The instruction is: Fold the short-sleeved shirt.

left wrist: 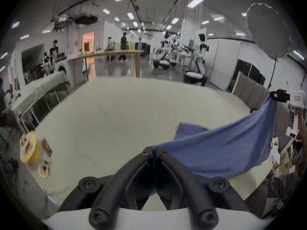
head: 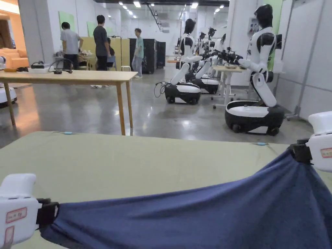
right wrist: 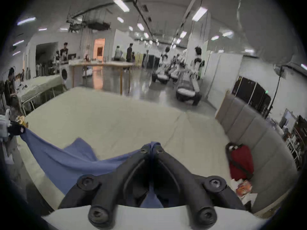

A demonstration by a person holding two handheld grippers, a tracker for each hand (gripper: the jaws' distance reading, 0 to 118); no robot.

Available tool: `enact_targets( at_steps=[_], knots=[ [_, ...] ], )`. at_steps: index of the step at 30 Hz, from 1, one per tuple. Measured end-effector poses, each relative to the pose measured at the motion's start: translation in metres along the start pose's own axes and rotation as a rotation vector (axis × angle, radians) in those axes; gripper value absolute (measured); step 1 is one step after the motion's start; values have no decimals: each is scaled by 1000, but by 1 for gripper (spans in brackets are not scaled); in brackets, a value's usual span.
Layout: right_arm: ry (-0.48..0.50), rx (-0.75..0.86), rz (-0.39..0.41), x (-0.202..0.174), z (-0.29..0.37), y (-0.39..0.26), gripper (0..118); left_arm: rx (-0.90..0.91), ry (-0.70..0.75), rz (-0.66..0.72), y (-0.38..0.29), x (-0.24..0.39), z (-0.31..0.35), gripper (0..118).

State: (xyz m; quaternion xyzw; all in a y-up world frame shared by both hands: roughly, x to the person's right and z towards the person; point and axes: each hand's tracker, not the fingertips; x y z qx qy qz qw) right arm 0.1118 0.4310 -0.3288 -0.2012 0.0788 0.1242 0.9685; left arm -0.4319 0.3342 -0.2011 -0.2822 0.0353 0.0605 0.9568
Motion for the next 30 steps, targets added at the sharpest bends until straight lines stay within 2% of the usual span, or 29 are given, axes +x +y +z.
enact_targets(
  at_steps=[3, 7, 8, 14, 20, 30],
  knots=[
    [-26, 52, -21, 21, 39, 31, 4, 71, 1, -43, 47, 13, 11, 0],
    [-113, 132, -46, 42, 76, 62, 4, 152, 3, -72, 107, 29, 21, 0],
    [-106, 133, -45, 47, 83, 69, 4, 176, 11, -78, 123, 36, 22, 0],
    [-158, 186, -49, 61, 100, 110, 4, 259, 56, -86, 206, 57, 36, 0],
    [-175, 228, -99, 63, 88, 141, 4, 284, 126, -120, 257, 69, 35, 0],
    [-204, 203, -83, 54, 8, 172, 4, 277, 206, -95, 284, 80, -9, 0]
  ],
)
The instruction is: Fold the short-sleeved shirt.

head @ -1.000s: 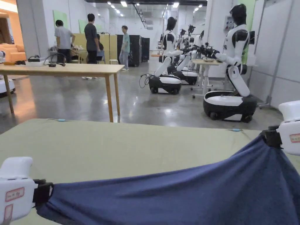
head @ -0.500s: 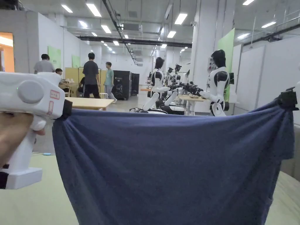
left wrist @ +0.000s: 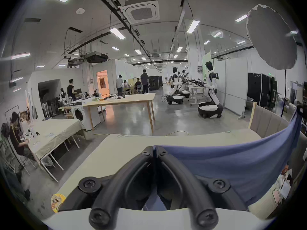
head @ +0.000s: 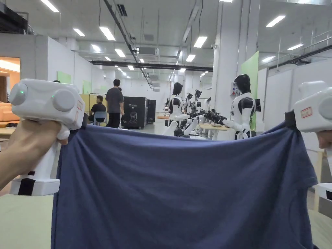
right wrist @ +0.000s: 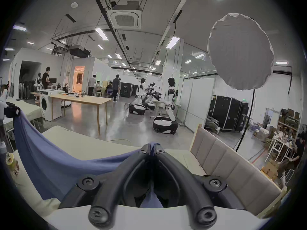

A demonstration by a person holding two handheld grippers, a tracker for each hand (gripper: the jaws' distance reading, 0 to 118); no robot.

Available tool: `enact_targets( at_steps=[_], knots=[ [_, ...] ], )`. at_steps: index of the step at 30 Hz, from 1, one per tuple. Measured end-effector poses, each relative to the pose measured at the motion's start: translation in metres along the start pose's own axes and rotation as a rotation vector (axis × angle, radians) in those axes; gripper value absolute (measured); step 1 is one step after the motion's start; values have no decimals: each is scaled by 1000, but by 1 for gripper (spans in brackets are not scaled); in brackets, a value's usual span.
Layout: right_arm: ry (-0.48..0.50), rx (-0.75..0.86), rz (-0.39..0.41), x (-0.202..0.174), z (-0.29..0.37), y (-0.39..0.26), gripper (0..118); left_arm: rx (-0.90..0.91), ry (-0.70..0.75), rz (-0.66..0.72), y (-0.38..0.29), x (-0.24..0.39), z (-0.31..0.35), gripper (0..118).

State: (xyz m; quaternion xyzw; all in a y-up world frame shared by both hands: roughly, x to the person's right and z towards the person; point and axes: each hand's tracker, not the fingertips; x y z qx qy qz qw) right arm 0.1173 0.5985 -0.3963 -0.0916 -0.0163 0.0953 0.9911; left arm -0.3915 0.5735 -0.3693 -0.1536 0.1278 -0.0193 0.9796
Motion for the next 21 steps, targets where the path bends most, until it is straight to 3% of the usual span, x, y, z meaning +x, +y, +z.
enact_targets(
  at_steps=[7, 10, 14, 21],
  knots=[
    [-25, 7, -21, -3, -64, 29, 4, -1, 42, -18, 24, 15, -47, 0],
    [-53, 32, 27, -7, -88, 49, 4, 55, 88, -36, 42, 22, -66, 0],
    [-57, 50, -21, -7, -120, 72, 4, 78, 106, -16, 65, 30, -90, 0],
    [-87, 45, -10, -20, -166, 68, 4, 75, 137, -49, 59, 47, -144, 0]
  ],
)
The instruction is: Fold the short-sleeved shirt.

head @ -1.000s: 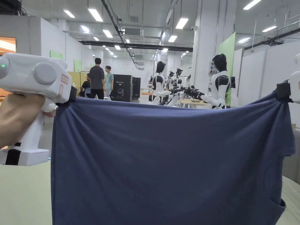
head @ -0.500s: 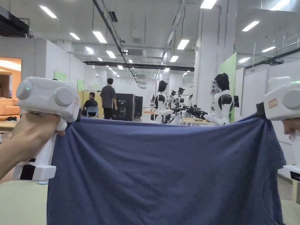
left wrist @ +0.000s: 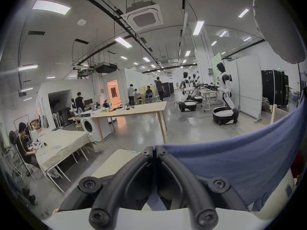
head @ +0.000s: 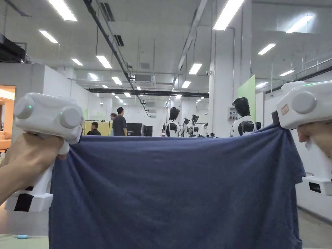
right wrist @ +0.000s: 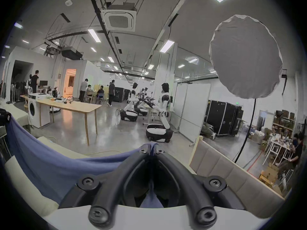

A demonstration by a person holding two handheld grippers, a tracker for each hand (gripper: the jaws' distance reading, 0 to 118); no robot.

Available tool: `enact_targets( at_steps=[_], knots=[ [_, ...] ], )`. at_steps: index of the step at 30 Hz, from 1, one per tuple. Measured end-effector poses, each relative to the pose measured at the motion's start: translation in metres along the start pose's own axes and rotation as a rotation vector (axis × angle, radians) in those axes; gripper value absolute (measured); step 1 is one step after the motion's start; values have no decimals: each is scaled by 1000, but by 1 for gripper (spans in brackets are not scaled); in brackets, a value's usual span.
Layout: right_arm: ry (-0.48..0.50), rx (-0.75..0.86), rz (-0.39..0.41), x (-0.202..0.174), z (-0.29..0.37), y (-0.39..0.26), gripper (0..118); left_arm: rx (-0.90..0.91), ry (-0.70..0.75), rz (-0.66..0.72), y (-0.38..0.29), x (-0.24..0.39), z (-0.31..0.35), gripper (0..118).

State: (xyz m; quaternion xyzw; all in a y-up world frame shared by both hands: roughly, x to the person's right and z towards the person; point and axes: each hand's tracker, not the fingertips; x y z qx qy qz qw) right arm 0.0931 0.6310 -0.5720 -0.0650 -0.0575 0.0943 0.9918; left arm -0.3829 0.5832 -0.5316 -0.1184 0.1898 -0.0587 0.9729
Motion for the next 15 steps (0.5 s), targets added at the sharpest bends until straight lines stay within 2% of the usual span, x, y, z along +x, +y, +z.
enact_targets(
  at_steps=[8, 11, 14, 15],
  knots=[
    [26, -106, -5, -21, -50, -75, 4, -105, -14, -24, -71, 31, -66, 0],
    [40, -178, -22, -27, -60, -129, 4, -173, -39, -73, -119, 41, -80, 0],
    [66, -263, 24, -31, -59, -189, 4, -214, -66, -71, -170, 43, -84, 0],
    [74, -278, 14, -32, -53, -212, 4, -234, -83, -78, -188, 43, -83, 0]
  ],
)
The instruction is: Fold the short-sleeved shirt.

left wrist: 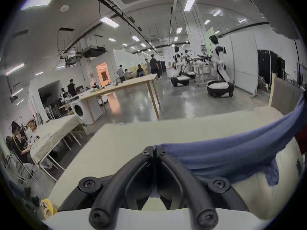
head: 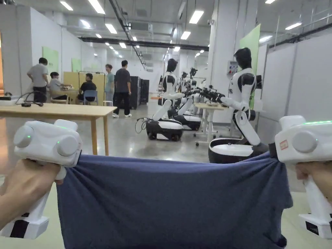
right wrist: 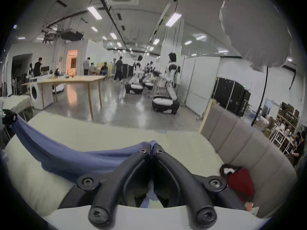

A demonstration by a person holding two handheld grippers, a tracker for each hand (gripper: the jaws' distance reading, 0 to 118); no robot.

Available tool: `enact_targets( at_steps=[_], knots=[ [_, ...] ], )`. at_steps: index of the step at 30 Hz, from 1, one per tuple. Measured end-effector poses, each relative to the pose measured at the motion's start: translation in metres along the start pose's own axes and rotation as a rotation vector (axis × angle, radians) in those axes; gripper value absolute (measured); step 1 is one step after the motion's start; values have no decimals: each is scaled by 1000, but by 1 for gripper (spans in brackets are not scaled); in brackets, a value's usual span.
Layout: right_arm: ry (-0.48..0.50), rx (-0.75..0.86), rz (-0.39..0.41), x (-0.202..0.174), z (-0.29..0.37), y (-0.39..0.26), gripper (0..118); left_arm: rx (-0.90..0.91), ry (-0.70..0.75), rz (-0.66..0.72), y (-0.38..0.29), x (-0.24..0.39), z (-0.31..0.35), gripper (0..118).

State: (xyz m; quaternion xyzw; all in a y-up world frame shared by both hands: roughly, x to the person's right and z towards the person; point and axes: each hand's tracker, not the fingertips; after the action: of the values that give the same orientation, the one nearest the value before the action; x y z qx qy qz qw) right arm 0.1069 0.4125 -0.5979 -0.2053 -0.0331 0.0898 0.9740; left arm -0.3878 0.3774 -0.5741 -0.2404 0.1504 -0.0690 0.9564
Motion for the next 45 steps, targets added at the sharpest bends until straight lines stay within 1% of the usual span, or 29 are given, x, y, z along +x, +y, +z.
enact_targets(
  at_steps=[1, 2, 5, 6, 7, 8, 9, 11, 12, 13, 14, 15, 19, 21, 23, 27, 30, 31, 33, 36, 37, 38, 39, 40, 41, 42, 43, 44, 45],
  knots=[
    [8, -34, 4, -1, 1, -21, 4, -32, -7, -25, -16, 2, -2, 0],
    [30, -42, -26, 0, 4, -45, 4, -20, -14, -21, -35, 2, -2, 0],
    [55, -112, -24, 0, 21, -110, 4, -90, -28, -68, -90, 5, 3, 0],
    [85, -128, -21, 1, 31, -133, 4, -105, -46, -63, -110, 4, 11, 0],
    [87, -124, -39, 2, 39, -150, 4, -122, -62, -65, -126, 3, 18, 0],
    [103, -168, -57, 3, 49, -170, 4, -122, -68, -62, -144, 1, 28, 0],
    [154, -195, -113, 6, 60, -188, 4, -134, -67, -62, -160, 0, 38, 0],
    [146, -208, -92, 7, 81, -218, 4, -169, -112, -47, -187, -6, 61, 0],
    [150, -243, -54, 7, 93, -232, 4, -180, -132, -52, -199, -9, 75, 0],
    [157, -236, -59, 13, 100, -246, 4, -168, -128, -49, -213, -12, 90, 0],
    [157, -252, -42, 14, 113, -258, 4, -167, -134, -69, -223, -17, 106, 0],
    [163, -248, -31, 15, 129, -268, 4, -164, -142, -58, -235, -22, 121, 0],
    [198, -216, -99, 26, 198, -300, 4, -163, -198, 49, -275, -48, 186, 0],
    [212, -211, -109, 31, 236, -315, 4, -175, -212, 42, -292, -59, 216, 0],
    [228, -221, -97, 37, 264, -330, 4, -173, -218, 44, -304, -70, 241, 0],
    [222, -226, -120, 49, 314, -361, 4, -200, -265, 57, -335, -88, 282, 0],
    [211, -241, -119, 54, 334, -378, 4, -229, -272, 48, -356, -94, 299, 0],
    [231, -260, -124, 57, 336, -382, 4, -234, -278, 52, -363, -96, 302, 0],
    [227, -271, -125, 55, 337, -392, 4, -267, -291, 65, -376, -96, 302, 0],
    [222, -296, -97, 48, 331, -401, 4, -305, -287, 74, -388, -91, 295, 0],
    [225, -300, -100, 48, 329, -403, 12, -313, -291, 72, -391, -91, 294, 0],
    [234, -311, -122, 49, 327, -404, 24, -317, -293, 68, -393, -87, 294, 6],
    [248, -322, -139, 50, 324, -406, 24, -318, -295, 70, -394, -87, 293, 6],
    [238, -329, -147, 50, 323, -407, 35, -322, -298, 86, -395, -89, 292, 10],
    [220, -340, -150, 49, 320, -410, 62, -336, -293, 91, -395, -90, 290, 24],
    [205, -354, -141, 48, 318, -412, 105, -346, -291, 101, -397, -91, 290, 62],
    [201, -318, -152, 50, 323, -410, 118, -371, -266, 107, -399, -93, 290, 111],
    [178, -323, -132, 48, 325, -408, 115, -331, -268, 119, -397, -96, 296, 114],
    [153, -319, -118, 48, 325, -407, 115, -321, -256, 137, -394, -100, 301, 109]
  ],
)
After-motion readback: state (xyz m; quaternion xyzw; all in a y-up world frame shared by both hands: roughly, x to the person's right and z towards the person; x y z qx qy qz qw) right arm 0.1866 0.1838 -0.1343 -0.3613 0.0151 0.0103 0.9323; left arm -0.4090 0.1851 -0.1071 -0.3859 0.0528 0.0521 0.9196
